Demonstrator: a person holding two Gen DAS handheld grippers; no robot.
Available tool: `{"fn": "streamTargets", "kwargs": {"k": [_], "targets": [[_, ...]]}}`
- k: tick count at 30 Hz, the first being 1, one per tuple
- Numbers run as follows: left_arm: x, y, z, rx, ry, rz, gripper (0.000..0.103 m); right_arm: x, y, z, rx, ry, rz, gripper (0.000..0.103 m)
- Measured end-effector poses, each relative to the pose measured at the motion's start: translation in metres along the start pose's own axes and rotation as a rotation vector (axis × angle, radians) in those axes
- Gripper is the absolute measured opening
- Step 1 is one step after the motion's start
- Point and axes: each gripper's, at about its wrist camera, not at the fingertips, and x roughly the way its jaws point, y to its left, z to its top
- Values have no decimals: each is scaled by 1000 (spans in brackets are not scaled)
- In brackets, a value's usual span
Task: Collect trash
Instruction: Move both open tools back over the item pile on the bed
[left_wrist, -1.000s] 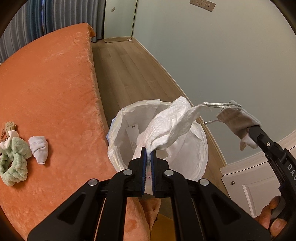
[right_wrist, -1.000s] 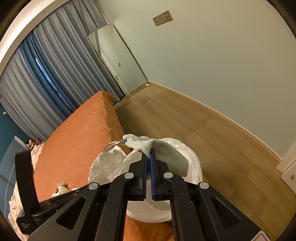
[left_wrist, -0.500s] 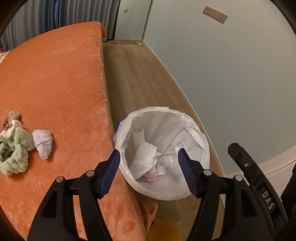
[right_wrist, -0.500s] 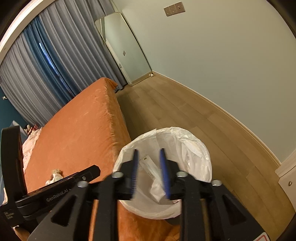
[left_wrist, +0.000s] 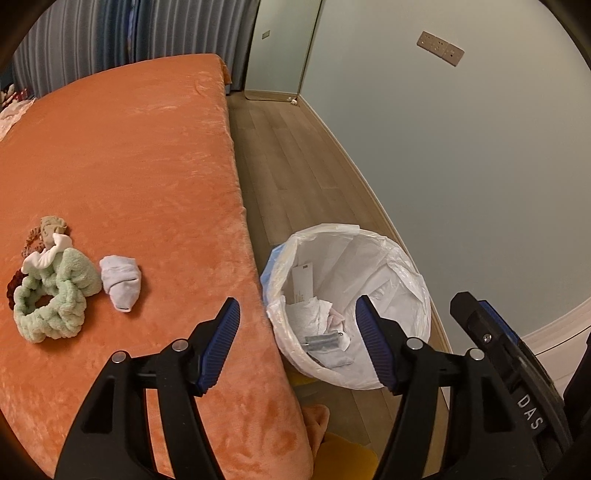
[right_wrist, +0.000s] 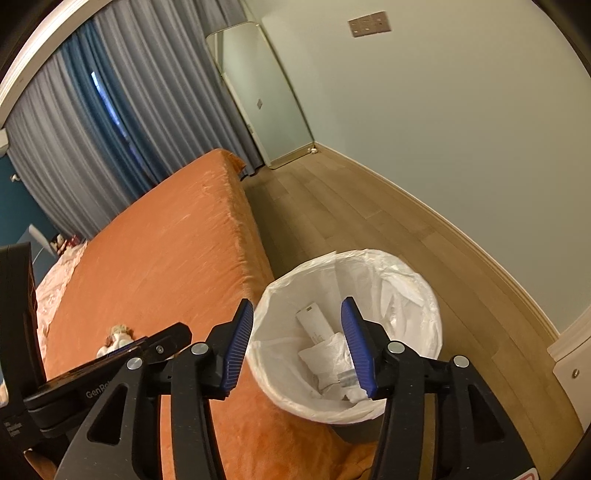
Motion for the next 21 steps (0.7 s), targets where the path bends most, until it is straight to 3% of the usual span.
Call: {"fn": "streamTargets", "kwargs": {"k": [21], "targets": [[-45, 95, -13, -139, -54, 55, 62, 9, 99, -35, -171, 75, 66, 50]]}}
